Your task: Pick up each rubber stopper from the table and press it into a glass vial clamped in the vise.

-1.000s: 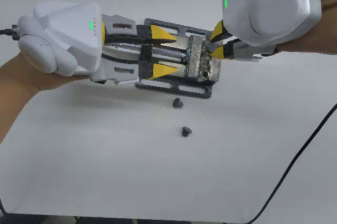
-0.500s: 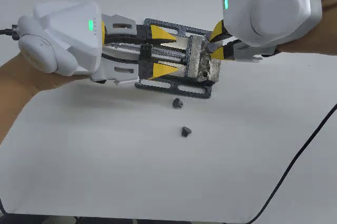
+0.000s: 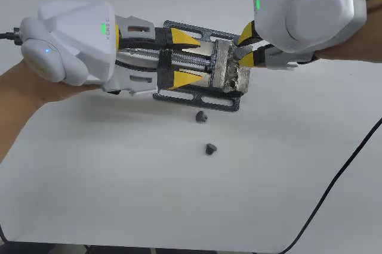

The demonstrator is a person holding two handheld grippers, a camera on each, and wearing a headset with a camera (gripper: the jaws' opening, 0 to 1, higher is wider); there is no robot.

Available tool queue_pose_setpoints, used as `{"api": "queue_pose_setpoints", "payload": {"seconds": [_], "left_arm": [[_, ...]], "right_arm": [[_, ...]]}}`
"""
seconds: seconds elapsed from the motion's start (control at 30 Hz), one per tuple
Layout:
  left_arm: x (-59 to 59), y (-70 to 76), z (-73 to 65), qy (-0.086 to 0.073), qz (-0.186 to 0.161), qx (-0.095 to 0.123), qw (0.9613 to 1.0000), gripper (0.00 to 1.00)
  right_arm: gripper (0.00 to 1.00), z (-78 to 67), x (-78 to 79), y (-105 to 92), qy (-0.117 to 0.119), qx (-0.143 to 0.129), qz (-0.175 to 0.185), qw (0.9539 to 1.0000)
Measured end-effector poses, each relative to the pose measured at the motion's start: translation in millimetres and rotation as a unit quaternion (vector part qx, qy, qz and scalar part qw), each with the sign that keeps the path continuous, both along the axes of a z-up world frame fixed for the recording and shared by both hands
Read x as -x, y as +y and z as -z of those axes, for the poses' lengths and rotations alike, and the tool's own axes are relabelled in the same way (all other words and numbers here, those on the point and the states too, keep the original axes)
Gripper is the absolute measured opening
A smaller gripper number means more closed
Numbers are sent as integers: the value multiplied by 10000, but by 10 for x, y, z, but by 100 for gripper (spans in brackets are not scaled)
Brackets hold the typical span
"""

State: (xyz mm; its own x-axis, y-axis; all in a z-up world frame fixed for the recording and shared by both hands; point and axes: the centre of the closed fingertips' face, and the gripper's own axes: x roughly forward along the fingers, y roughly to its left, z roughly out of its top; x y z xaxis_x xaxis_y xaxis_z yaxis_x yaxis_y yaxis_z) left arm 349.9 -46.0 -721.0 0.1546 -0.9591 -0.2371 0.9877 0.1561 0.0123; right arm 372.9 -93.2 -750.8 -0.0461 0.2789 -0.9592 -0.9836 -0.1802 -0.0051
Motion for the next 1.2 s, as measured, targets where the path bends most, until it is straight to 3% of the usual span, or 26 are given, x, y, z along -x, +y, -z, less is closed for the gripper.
{"api": "queue_pose_setpoints", "payload": {"seconds": [0.43, 0.73, 1.2], "left_arm": [[4, -14, -5, -5, 1, -15, 10000, 23], [1, -19, 2, -14, -1, -32, 10000, 23], [30, -33, 11, -28, 38, -62, 10000, 23]], "right_arm": [[14, -54, -2, -7, -7, -68, 61, 10000], [13, -71, -37, -89, 24, -177, 411, 9990], [13, -32, 16, -91, 124, -274, 671, 9973]]}}
